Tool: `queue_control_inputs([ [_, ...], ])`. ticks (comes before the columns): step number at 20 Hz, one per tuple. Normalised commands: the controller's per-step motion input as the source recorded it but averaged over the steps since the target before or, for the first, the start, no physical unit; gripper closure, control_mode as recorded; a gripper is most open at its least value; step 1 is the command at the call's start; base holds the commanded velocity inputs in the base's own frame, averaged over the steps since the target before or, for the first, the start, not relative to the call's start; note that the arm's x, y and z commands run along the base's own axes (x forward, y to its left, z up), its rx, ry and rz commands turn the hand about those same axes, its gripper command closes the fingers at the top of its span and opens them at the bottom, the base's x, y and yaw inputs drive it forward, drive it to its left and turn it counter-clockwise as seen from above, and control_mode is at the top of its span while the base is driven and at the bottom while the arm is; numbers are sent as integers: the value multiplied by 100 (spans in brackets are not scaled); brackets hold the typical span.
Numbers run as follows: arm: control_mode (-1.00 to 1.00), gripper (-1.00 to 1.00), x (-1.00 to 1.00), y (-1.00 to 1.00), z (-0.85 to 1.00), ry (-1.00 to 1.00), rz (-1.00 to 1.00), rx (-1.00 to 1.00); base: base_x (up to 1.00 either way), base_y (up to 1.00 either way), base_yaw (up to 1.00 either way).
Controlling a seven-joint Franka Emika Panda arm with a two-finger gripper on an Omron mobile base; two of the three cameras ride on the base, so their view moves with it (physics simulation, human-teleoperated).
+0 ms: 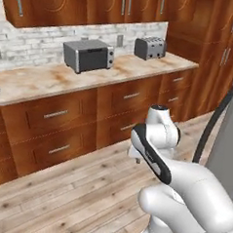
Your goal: Place one of the steaks on the plate and the other in the bowl. Then place the bowl in the fridge.
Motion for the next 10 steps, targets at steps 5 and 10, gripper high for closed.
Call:
queue_control_inputs([
  [5, 100, -100, 0, 0, 0, 0, 0, 0, -12, 23, 67],
  [10, 100, -100, 0, 0, 0, 0, 0, 0, 7, 32, 46],
])
